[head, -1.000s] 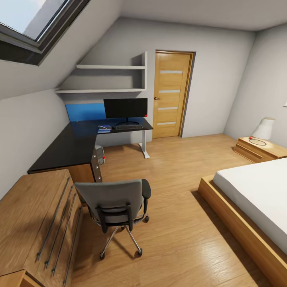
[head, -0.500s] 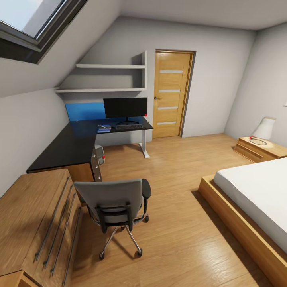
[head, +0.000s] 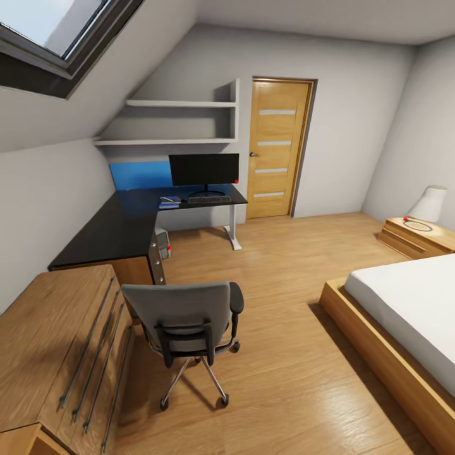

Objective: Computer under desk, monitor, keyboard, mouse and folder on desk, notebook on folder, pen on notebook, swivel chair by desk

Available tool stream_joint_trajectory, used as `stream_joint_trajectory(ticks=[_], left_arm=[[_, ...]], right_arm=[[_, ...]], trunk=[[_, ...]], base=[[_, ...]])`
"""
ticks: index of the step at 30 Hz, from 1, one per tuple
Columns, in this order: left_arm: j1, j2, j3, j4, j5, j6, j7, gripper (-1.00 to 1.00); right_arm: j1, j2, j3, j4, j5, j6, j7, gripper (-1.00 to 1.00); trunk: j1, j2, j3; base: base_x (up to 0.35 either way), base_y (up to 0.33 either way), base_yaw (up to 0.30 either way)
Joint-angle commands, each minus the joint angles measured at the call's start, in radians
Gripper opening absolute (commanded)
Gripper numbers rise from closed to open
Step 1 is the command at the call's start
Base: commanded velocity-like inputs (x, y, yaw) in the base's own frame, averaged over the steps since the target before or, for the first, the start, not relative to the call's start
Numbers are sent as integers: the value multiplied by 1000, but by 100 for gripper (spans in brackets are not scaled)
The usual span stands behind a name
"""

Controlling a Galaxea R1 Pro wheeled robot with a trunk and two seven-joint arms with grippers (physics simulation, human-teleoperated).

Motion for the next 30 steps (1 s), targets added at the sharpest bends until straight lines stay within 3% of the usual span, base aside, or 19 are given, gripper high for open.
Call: stream_joint_trajectory(ticks=[1,7,8,14,21,25,29,30], left_arm=[[0,1,-8,-16,6,17,9,100],[0,-3,-8,-35,12,79,11,100],[0,-21,-10,-38,10,86,11,100],[0,-39,-11,-35,6,86,19,100],[0,-43,-13,-117,-2,90,111,100],[-1,-48,-14,-167,-44,102,162,100],[-10,-57,-14,-199,-116,159,197,100],[-19,-65,-14,-215,-147,202,206,100]], right_arm=[[0,0,9,-1,-3,-1,-5,100],[-1,-2,10,-1,0,-2,-5,100],[-1,-3,11,2,0,-2,-5,100],[-1,-1,12,0,0,-1,-4,100],[-1,-1,11,-2,0,-3,-5,100],[-1,-1,11,-4,0,-3,-5,100],[-1,0,11,-5,0,-4,-6,100],[0,1,11,-5,-1,-4,-6,100]], trunk=[[4,-8,-5],[27,-50,-24],[31,-57,-27],[54,-99,-46],[81,-148,-67],[96,-176,-80],[111,-204,-93],[115,-211,-96]], base=[[0,0,38],[0,0,18],[0,0,3],[0,0,1],[0,0,0],[0,0,0],[0,0,0],[0,0,9]])
